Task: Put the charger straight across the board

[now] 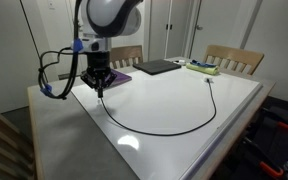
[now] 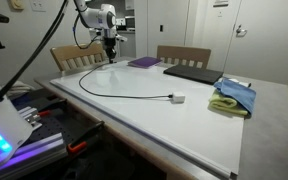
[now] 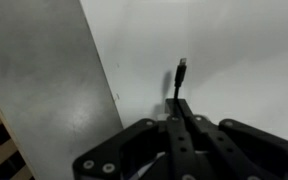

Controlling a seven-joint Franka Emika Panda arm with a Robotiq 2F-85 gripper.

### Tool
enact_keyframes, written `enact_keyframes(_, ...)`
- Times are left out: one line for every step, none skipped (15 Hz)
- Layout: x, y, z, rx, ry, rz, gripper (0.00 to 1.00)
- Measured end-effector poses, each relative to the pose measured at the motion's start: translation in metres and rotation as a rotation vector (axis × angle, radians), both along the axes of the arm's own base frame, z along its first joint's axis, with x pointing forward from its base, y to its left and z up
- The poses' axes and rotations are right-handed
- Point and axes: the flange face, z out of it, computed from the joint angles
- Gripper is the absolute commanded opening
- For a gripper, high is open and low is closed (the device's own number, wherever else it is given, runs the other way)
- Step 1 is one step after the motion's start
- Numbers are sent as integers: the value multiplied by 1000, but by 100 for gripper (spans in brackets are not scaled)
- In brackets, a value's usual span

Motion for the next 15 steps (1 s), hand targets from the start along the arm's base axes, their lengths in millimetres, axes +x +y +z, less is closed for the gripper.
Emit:
enact_keyframes(3,10,-2,3,-3,60,1)
enact_keyframes(6,19,-3,7,-6,118,4)
enact_keyframes(8,26,-4,9,-8,174,4)
enact_keyframes(10,31,-5,11,-10,210,4)
enact_keyframes(11,34,-6,13,-11,226,1)
enact_keyframes(12,35,-7,13,-10,233,1)
enact_keyframes(12,35,-8,12,-10,233,1)
enact_keyframes(12,35,-8,13,-9,233,1)
enact_keyframes(11,37,-8,17,-6,240,1)
enact_keyframes(8,41,-8,29,-3,258,1)
enact_keyframes(4,48,-8,46,2,288,1)
enact_keyframes(-1,55,-7,65,6,313,1)
enact_keyframes(-8,66,-4,80,4,342,1)
enact_keyframes(-14,76,1,99,-2,373,1)
enact_keyframes(-18,81,3,119,1,390,29)
